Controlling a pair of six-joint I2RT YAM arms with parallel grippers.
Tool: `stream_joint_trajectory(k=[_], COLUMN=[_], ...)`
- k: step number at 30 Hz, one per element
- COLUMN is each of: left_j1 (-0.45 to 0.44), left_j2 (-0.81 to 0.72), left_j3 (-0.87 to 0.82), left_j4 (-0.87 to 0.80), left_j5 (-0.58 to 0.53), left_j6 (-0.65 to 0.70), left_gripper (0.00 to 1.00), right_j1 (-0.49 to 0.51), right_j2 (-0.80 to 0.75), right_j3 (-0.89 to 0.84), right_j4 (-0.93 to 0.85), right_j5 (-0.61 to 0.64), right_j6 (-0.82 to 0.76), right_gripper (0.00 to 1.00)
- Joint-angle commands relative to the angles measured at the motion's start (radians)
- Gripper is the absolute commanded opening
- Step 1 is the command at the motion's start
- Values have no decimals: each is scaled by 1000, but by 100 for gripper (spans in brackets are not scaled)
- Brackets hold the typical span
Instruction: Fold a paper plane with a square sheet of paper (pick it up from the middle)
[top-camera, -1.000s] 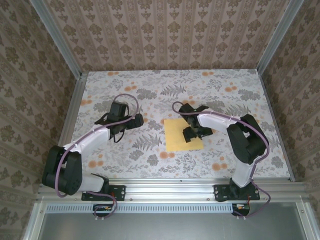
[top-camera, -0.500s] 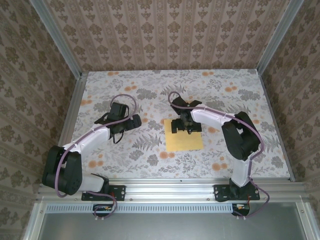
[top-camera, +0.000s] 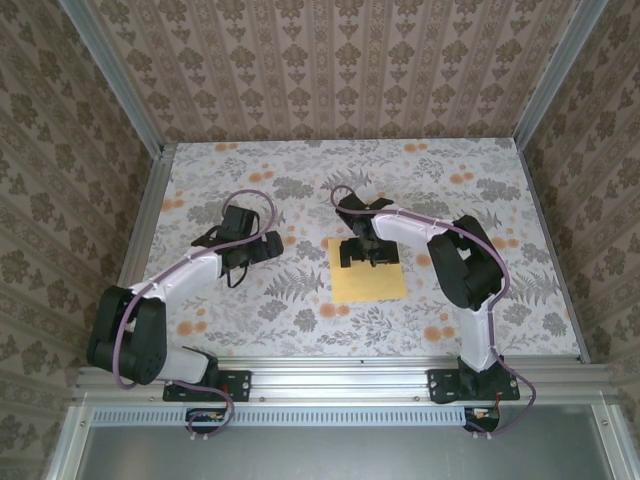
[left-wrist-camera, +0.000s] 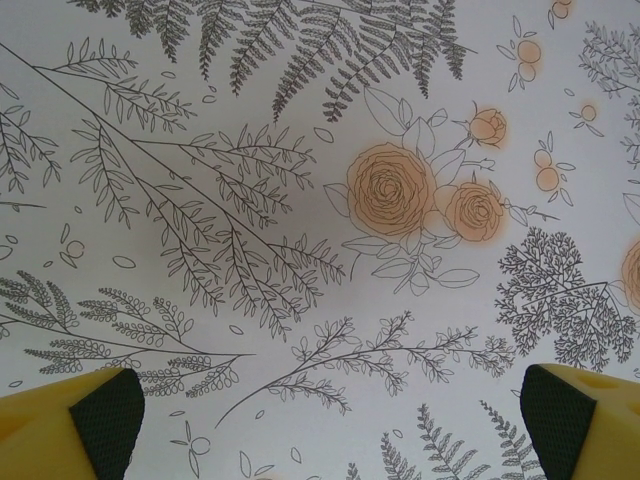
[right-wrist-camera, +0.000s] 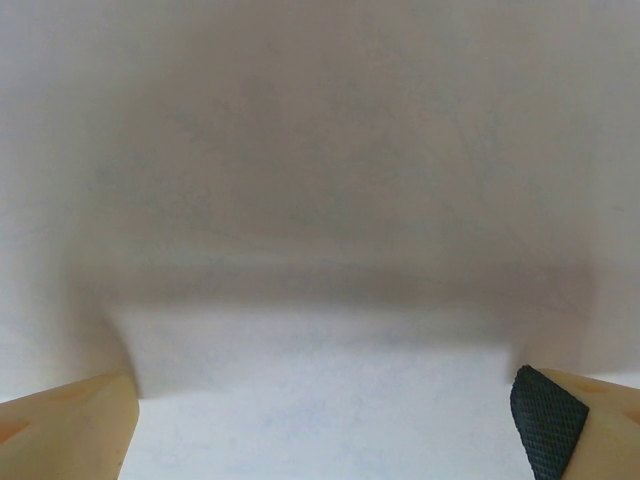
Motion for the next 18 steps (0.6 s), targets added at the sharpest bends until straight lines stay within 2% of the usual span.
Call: stream_joint_trajectory(k=[1, 18], left_j1=[-9, -9], left_j2=[16, 21], left_j3=[15, 23], left_j4=[-10, -29], left_j5=[0, 1], left_j6=[3, 4], left_gripper=[100, 100], right_j1=[3, -5], right_j2=[26, 79], right_j3=[18, -44], right_j4=[-55, -24], right_j5=[-10, -60], right_j6=[-1, -8], right_gripper=[97, 74])
